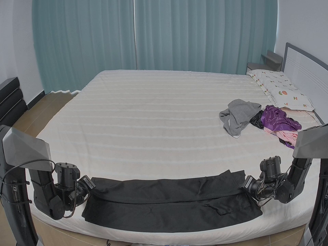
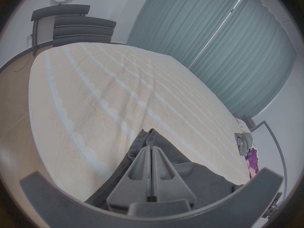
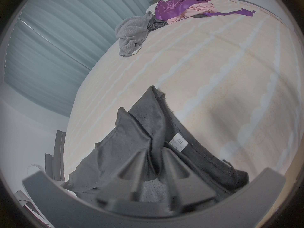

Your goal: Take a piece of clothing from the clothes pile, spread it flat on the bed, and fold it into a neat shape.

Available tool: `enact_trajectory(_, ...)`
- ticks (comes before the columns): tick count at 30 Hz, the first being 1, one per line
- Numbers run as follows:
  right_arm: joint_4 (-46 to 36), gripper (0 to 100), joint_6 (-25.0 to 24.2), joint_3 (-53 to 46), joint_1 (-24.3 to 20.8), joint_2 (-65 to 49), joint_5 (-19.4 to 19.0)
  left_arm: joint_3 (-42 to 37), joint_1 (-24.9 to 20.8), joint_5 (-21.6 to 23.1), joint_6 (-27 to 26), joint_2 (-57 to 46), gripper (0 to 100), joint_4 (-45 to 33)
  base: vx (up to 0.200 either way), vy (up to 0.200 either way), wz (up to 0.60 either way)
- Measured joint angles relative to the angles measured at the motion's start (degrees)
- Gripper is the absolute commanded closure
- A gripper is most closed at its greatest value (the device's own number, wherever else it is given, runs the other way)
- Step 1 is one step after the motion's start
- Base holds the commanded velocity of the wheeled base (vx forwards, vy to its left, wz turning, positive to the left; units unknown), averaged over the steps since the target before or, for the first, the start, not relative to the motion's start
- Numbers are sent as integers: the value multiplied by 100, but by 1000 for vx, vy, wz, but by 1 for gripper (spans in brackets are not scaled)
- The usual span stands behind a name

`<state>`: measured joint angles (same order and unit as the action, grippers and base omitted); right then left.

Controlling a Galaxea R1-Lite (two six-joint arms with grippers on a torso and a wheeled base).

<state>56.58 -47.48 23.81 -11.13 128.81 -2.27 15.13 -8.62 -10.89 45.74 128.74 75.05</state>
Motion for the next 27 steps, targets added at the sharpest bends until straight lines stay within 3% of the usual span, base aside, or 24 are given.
enact_trajectory(10, 62, 0, -9, 133, -5, 0, -49, 5, 0, 0, -6, 2, 100, 15, 0, 0, 0)
enact_trajectory(11, 57, 100, 5, 146, -5, 0, -27, 9, 0, 0, -6, 2, 100, 15, 0, 0, 0)
enact_trajectory(27, 44, 100, 141, 204, -41, 39, 20, 30, 0, 0, -6, -2, 100, 17, 0, 0, 0)
